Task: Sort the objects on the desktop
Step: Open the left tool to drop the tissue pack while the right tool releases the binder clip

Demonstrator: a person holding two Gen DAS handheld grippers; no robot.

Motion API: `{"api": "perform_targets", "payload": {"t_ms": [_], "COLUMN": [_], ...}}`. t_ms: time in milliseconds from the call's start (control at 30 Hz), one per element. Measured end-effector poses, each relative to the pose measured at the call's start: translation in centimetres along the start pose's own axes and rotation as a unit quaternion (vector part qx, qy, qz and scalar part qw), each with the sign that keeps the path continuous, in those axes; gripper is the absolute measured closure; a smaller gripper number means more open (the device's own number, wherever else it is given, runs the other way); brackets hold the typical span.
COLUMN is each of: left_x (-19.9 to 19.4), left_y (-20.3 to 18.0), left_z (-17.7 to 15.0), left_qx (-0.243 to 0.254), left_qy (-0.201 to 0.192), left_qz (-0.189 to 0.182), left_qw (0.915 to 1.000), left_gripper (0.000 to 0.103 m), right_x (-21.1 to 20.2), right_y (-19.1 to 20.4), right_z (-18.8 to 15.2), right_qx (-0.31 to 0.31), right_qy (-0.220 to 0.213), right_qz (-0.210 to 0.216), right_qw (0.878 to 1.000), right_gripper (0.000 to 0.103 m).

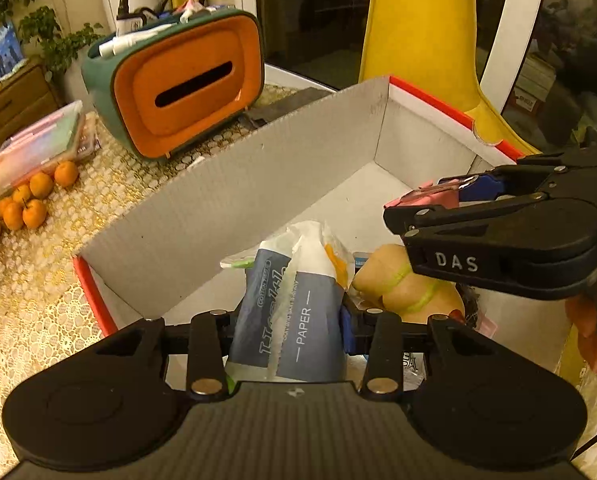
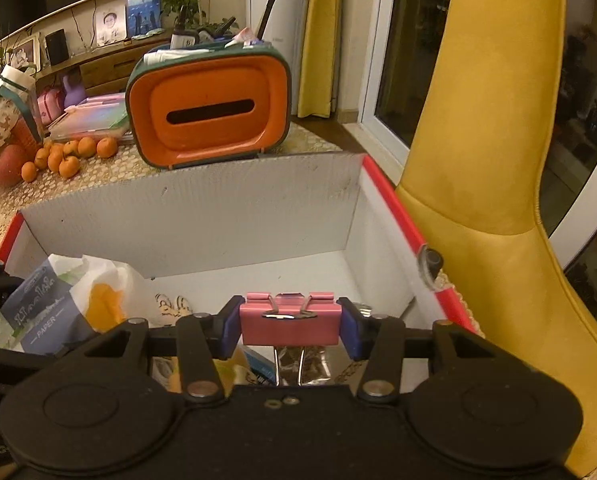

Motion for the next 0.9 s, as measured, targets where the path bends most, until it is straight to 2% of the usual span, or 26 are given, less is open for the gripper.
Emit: {"api": "perform_targets", "payload": {"t_ms": [133, 300, 367, 633, 900], "left_x": [0.1, -0.5, -0.8, -2.5, -5.7], "left_y": [0.0, 0.1, 0.3, 0.5, 0.1], "left_z": [0.0, 0.0, -0.1, -0.9, -2.6], "left_qx": [-0.004, 0.002, -0.001, -0.011, -0.010], "left_qy": [0.002, -0.017, -0.022, -0.033, -0.053], "left_qz": [-0.004, 0.009, 0.006, -0.004, -0.007], "left_qw": [1.0000, 0.9998, 0.9997, 0.9994, 0.9985], "left_gripper": [0.063, 0.046, 0.041, 0.039, 0.035], "right_x": [0.3, 0.0, -0.2, -2.0, -6.0], "right_y": [0.2, 0.1, 0.0, 0.0, 0.6], "right_z": [0.1, 0.0, 0.0, -0.3, -1.7], "right_qx": [-0.001, 0.006, 0.009, 0.016, 0.003], "right_qy": [0.003, 0.005, 0.002, -0.014, -0.038], "right_qz": [-0.004, 0.001, 0.002, 0.012, 0.028], "right_qw": [1.000, 1.000, 1.000, 1.000, 0.999], "right_gripper": [0.055, 0.053, 0.049, 0.038, 0.038]}}
Point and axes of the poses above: each gripper's, at about its wrist camera, not at the fingertips, and x roughly the way its jaws point, y to its left, z to its top, the point moved 7 cm from there along x, roughly the way its jaws point, and after that the axes turned 10 degrees about y, right-handed, at the moved point
